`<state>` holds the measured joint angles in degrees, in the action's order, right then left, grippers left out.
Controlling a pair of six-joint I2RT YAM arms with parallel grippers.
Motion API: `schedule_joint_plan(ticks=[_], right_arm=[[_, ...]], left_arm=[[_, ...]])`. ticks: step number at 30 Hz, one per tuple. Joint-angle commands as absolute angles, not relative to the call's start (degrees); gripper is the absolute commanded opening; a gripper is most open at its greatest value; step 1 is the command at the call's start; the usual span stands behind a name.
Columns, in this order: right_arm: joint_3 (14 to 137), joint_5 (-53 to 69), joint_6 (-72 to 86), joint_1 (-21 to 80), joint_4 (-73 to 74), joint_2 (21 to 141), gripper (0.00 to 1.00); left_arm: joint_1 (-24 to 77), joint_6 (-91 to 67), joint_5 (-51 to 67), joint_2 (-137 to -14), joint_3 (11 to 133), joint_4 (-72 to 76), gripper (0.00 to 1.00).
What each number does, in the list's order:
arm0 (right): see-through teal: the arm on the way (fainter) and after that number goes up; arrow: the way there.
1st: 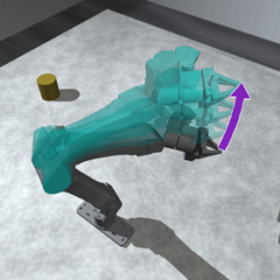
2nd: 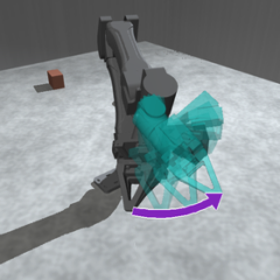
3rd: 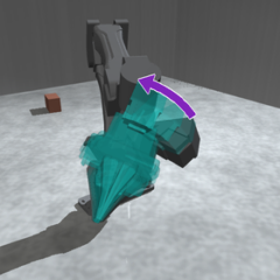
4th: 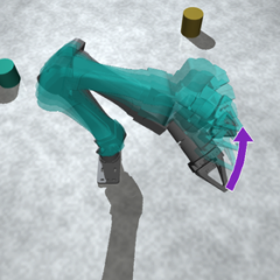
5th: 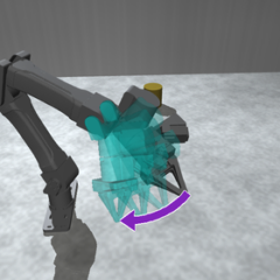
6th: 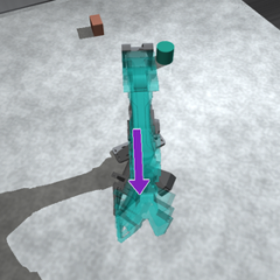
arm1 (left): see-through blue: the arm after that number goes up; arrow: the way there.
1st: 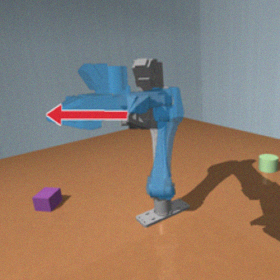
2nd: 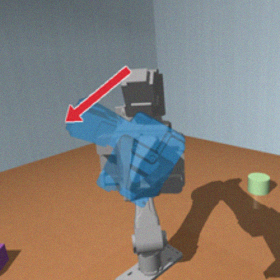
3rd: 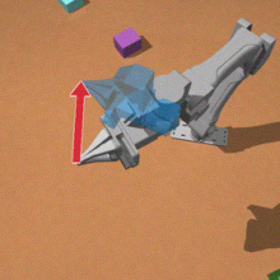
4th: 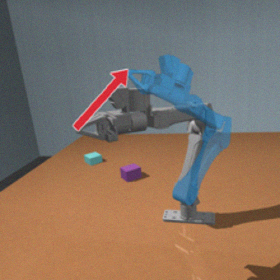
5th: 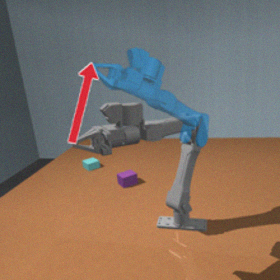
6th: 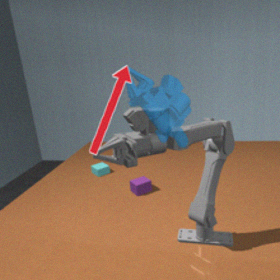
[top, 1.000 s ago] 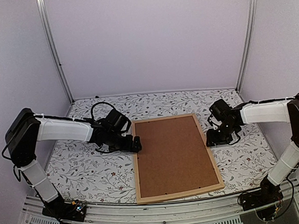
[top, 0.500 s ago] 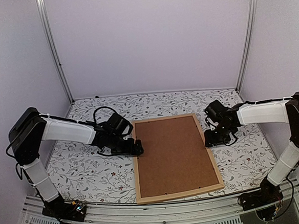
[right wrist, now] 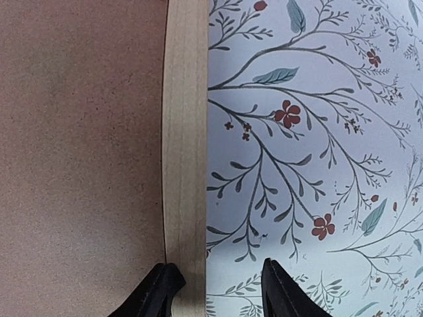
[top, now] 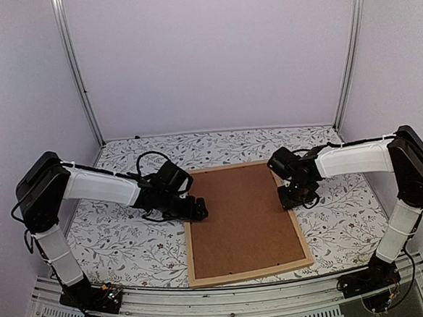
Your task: Put the photo into the frame
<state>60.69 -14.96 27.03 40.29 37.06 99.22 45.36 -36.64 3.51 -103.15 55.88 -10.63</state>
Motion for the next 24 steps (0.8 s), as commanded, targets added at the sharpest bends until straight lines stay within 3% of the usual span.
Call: schedule_joint_plan(ticks=[1,11,24], right_arm=[[61.4,-13.9,30.0,45.6,39.4,106.7,0.49],[65.1,-21.1,32.2,48.3,44.9,110.2,0.49],[56.9,-13.0,31.1,45.9,46.6,90.5,0.53]], left_arm=[[47.3,-36.9,6.5,-106.4,56.8,-9.9,0.92],[47.5,-36.5,3.6,-105.4,57.7,-12.3,0.92],[46.4,-35.3,1.7,-103.7,58.9,-14.1,0.93]])
